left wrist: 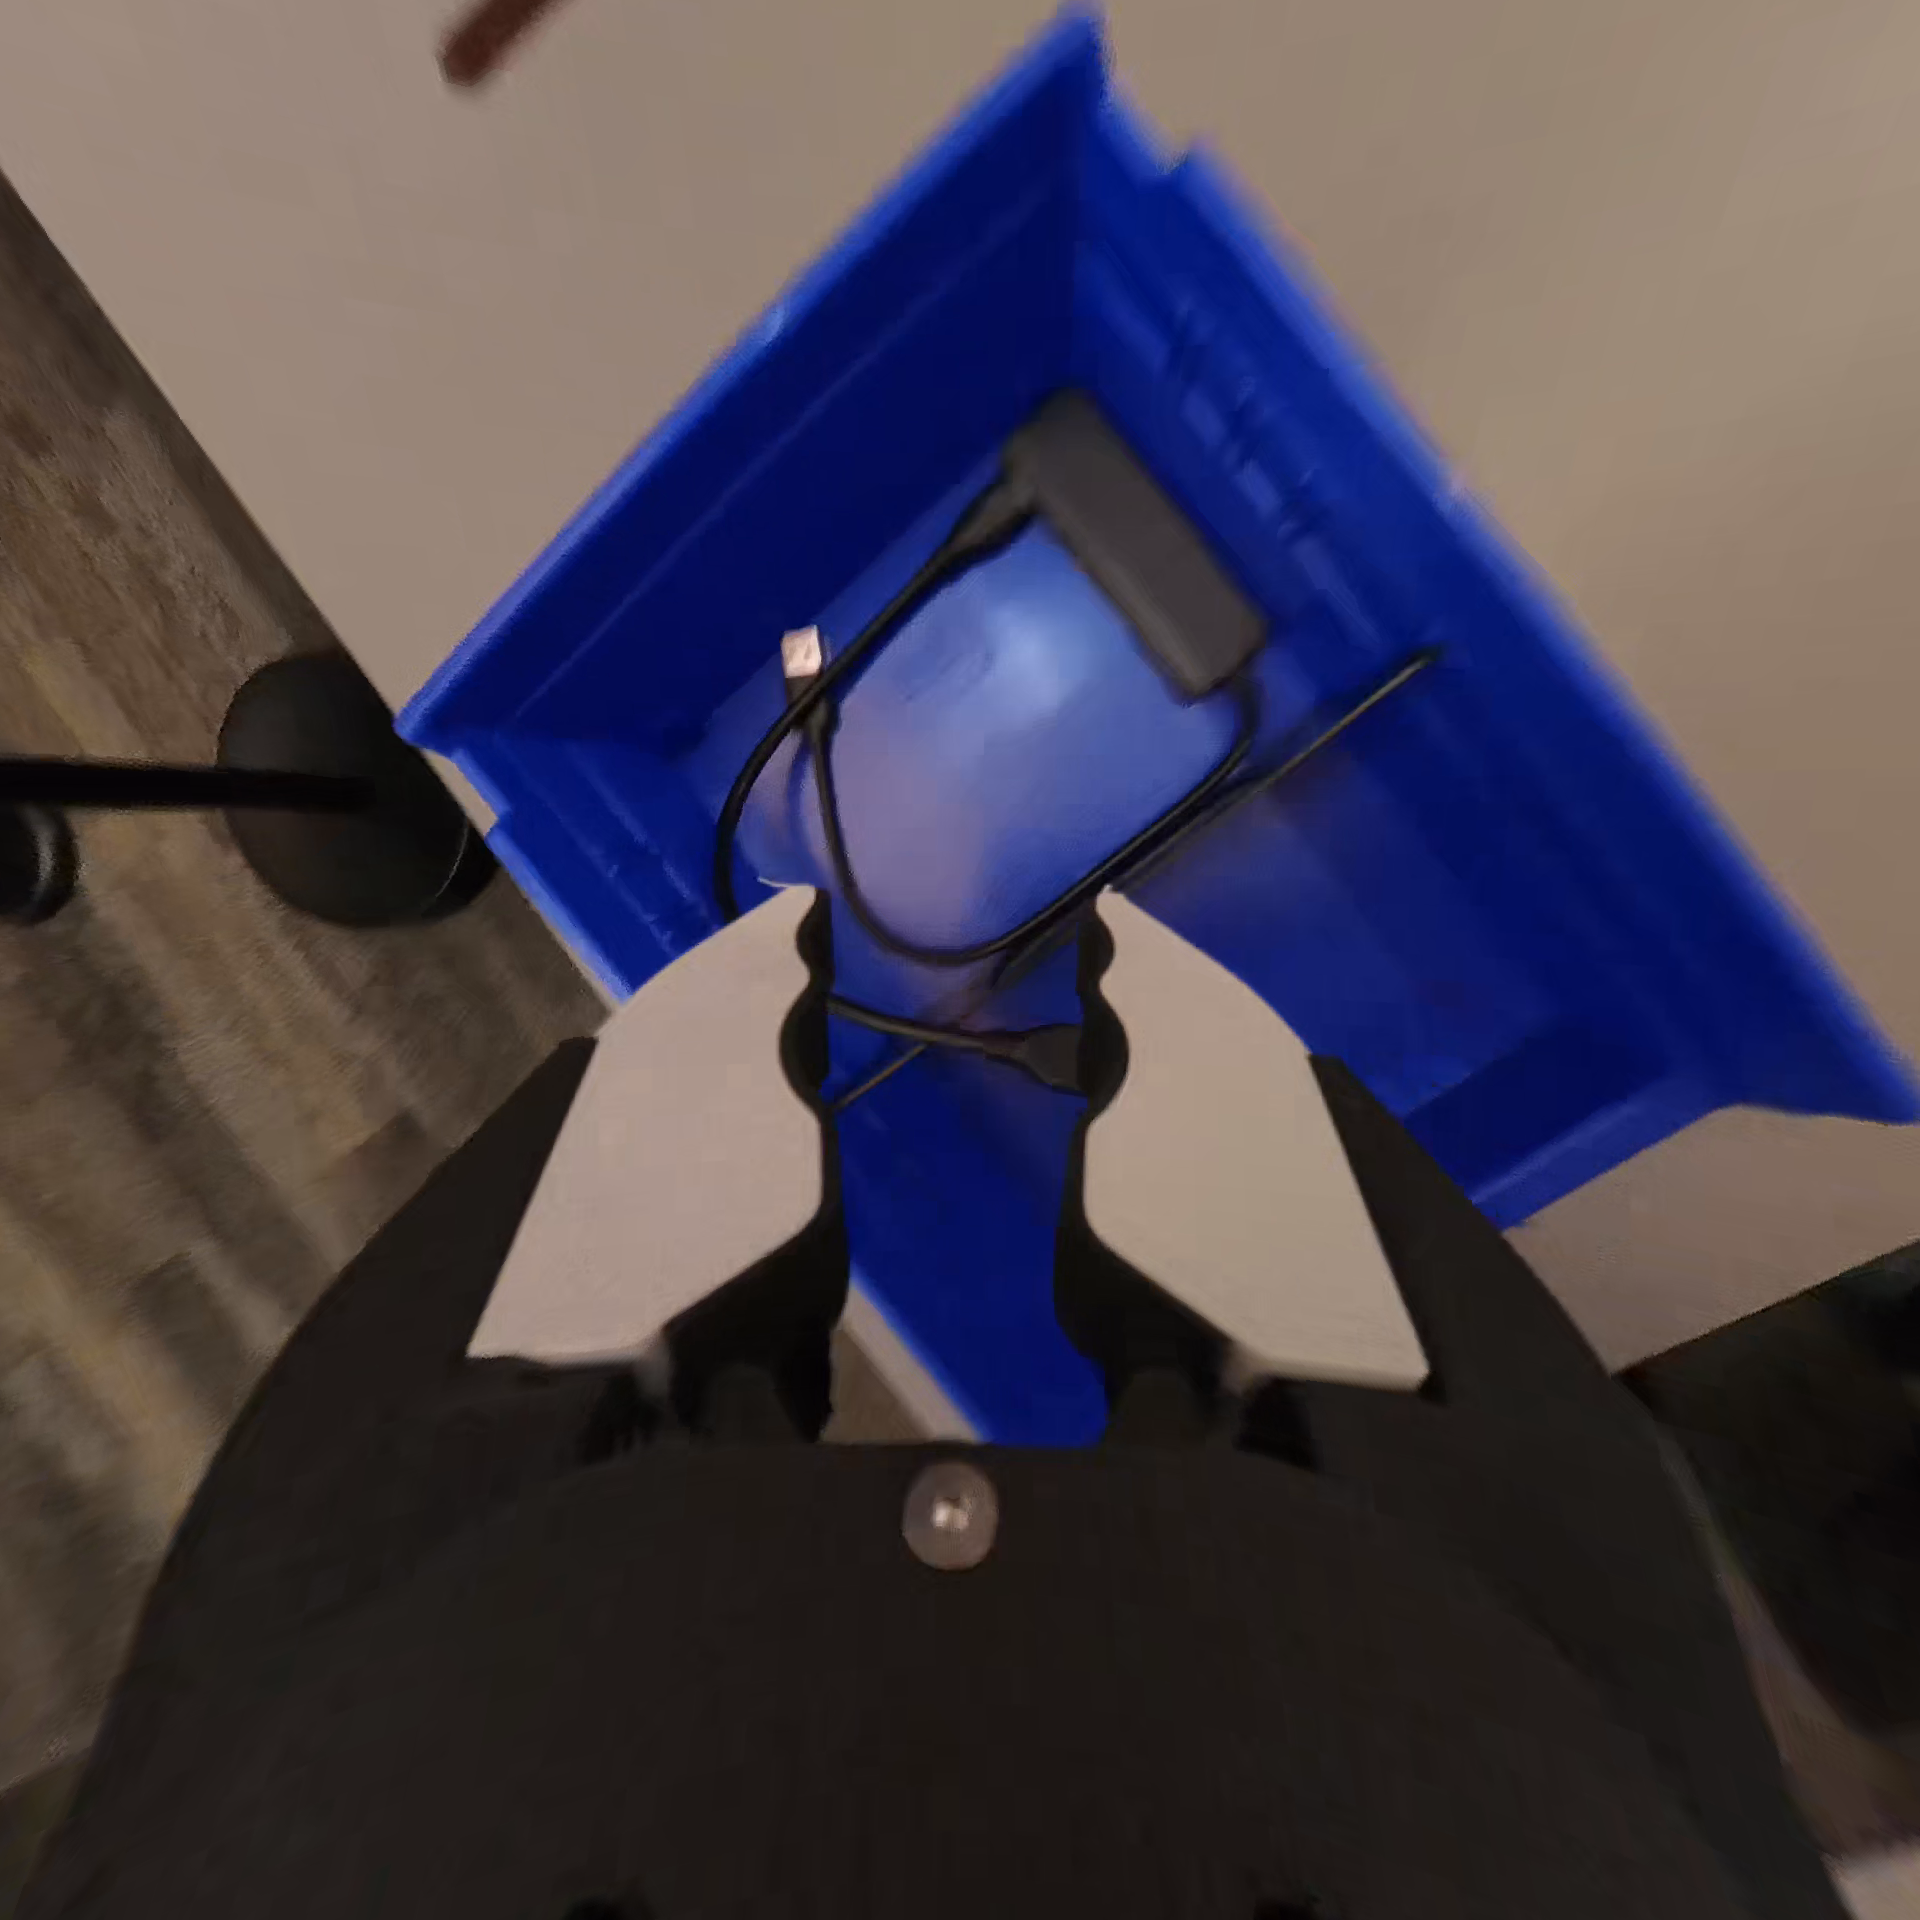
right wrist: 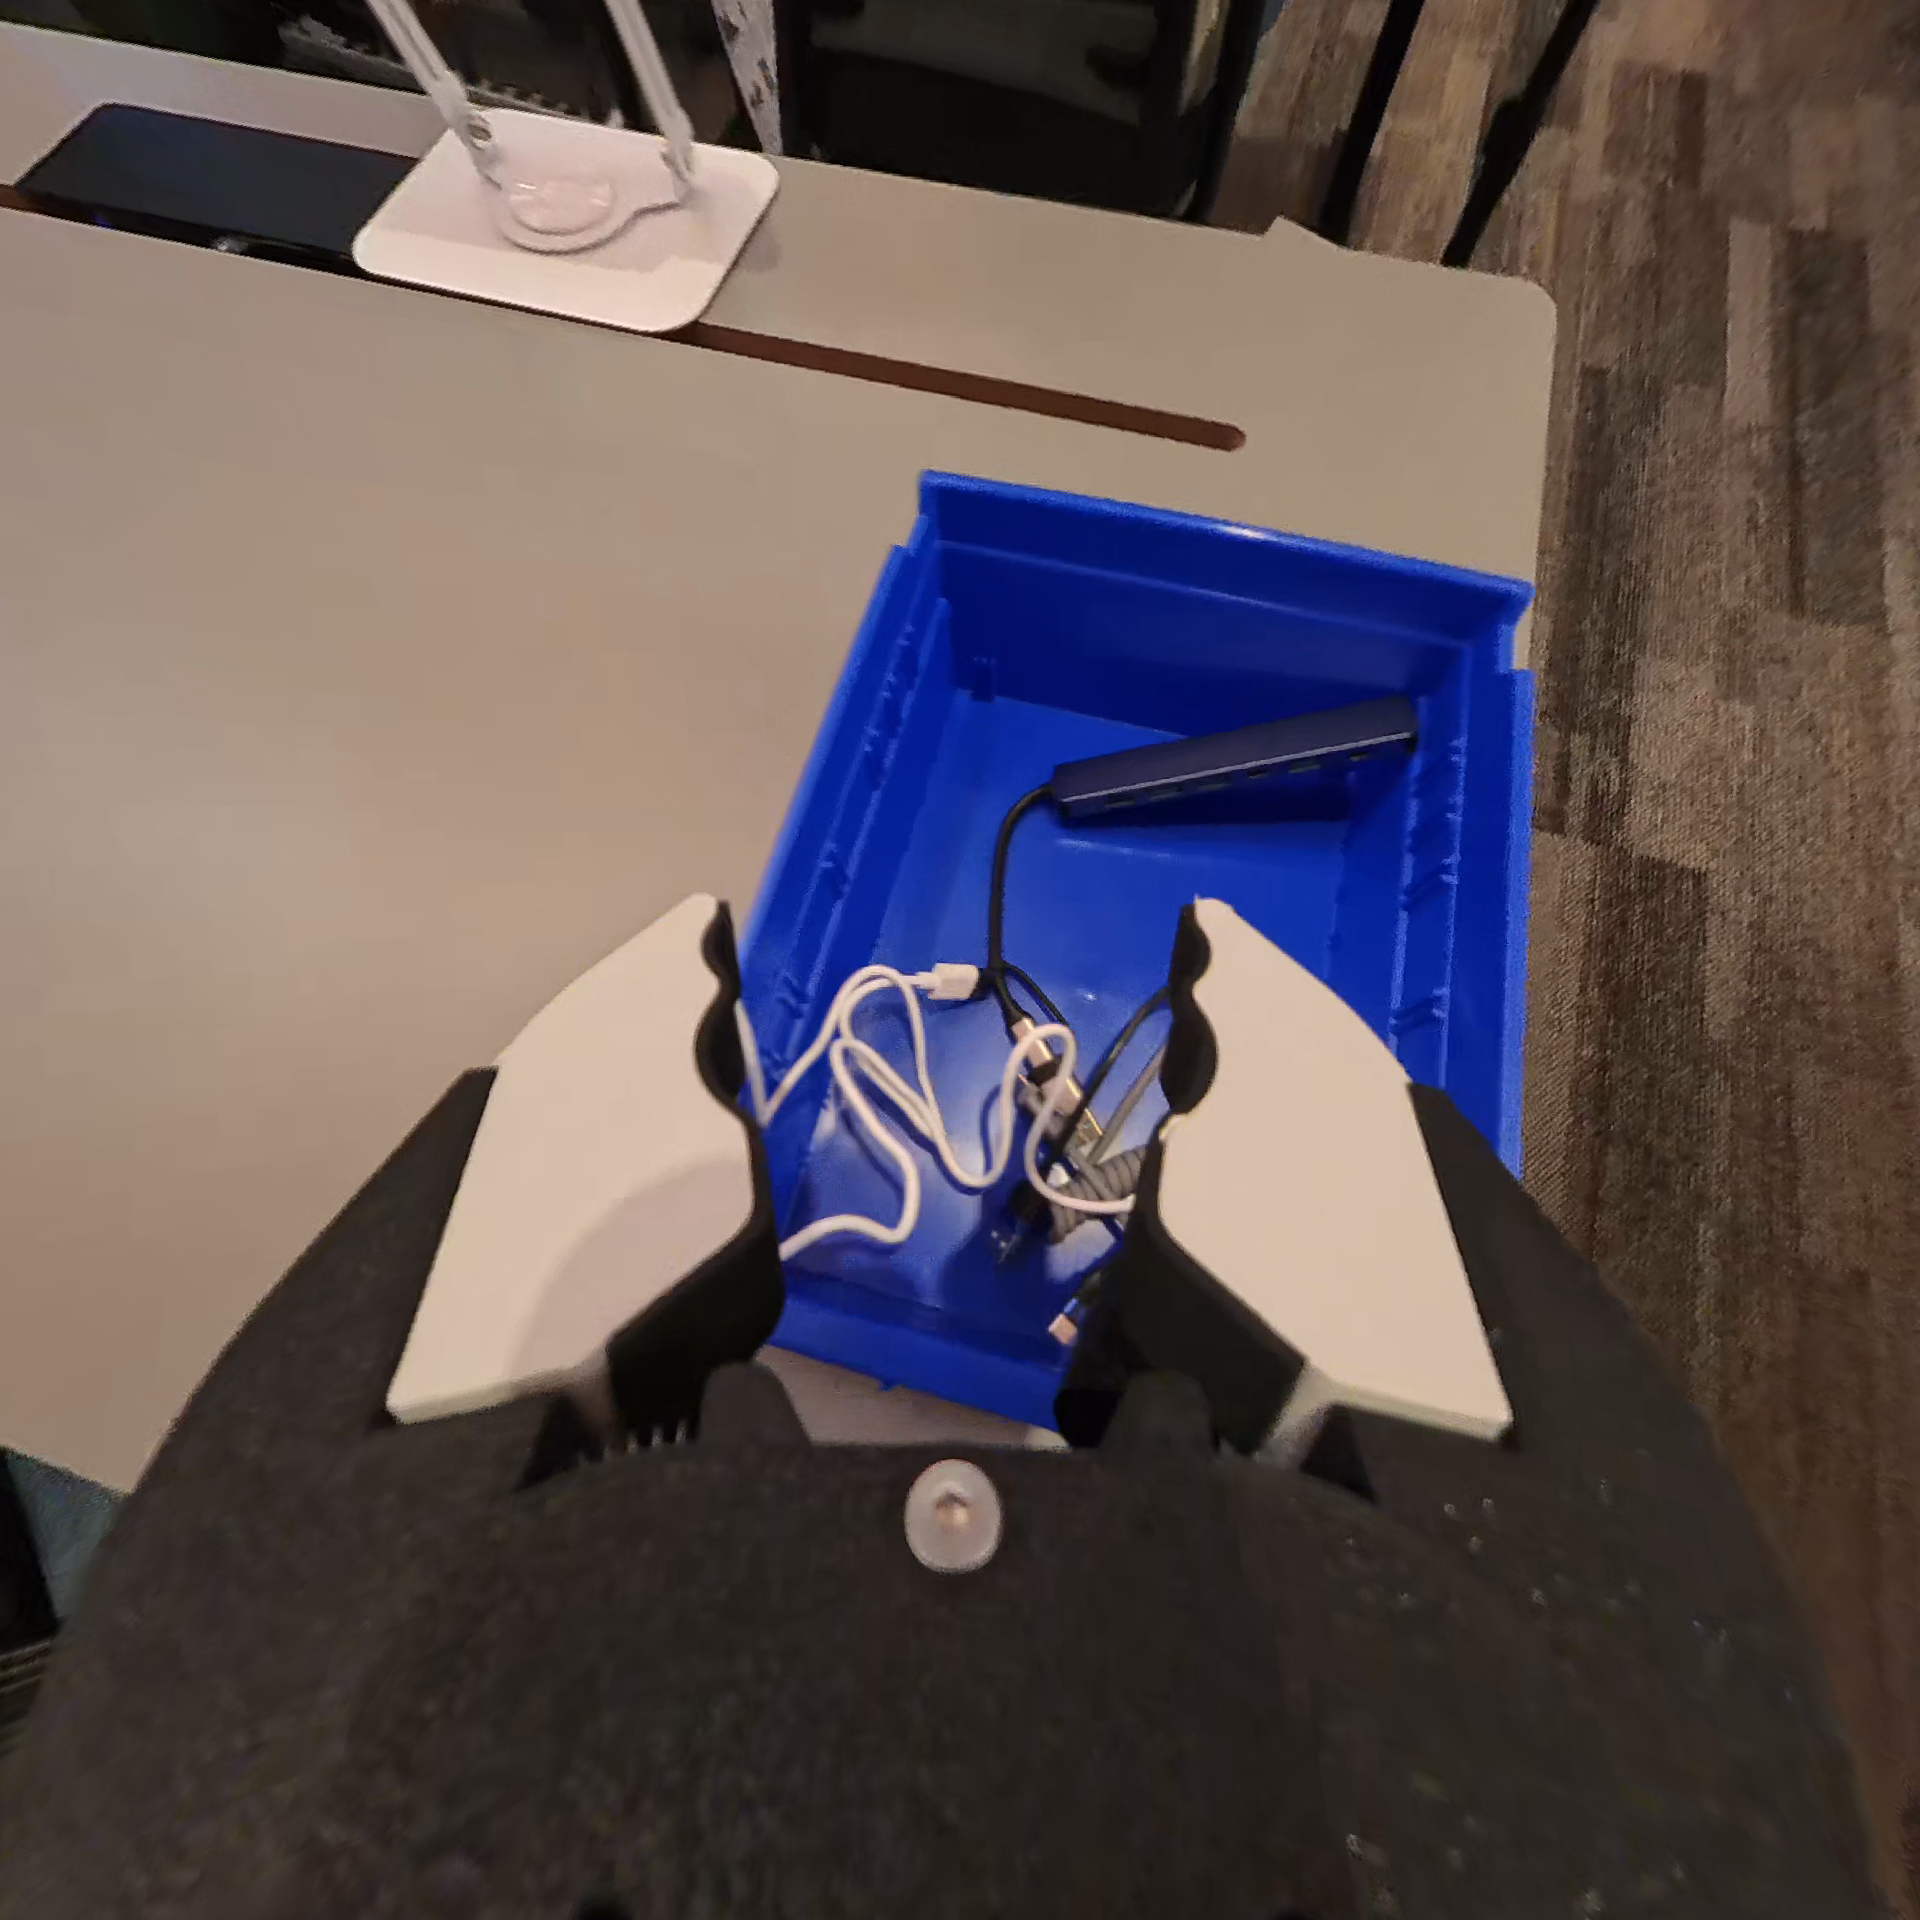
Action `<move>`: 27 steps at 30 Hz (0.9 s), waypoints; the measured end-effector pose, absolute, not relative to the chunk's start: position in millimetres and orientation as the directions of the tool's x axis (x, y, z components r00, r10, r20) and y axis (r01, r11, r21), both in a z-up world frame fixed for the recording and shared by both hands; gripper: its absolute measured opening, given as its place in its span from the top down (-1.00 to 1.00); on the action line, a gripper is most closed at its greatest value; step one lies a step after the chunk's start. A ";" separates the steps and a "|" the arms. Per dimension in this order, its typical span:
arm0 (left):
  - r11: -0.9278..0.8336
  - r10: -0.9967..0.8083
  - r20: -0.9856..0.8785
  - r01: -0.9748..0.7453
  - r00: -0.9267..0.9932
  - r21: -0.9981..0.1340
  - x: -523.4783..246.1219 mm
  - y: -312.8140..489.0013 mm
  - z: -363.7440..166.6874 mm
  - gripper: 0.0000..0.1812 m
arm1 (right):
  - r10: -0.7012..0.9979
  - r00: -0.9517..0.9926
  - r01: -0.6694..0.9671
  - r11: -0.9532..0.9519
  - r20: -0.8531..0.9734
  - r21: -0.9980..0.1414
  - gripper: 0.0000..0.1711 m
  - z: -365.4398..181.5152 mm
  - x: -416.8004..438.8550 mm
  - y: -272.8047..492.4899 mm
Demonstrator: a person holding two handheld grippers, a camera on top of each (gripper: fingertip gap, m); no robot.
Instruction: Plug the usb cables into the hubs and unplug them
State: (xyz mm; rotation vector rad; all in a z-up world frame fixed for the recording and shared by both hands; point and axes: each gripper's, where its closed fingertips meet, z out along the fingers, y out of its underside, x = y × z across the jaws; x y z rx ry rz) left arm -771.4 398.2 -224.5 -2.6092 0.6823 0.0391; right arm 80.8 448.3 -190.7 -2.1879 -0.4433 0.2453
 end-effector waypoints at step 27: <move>-0.842 -0.539 -0.447 -0.438 0.714 0.316 -847.8 433.0 -323.0 1.00 | 0.543 0.838 0.331 -0.435 0.049 -0.837 0.21 -158.5 21.1 405.2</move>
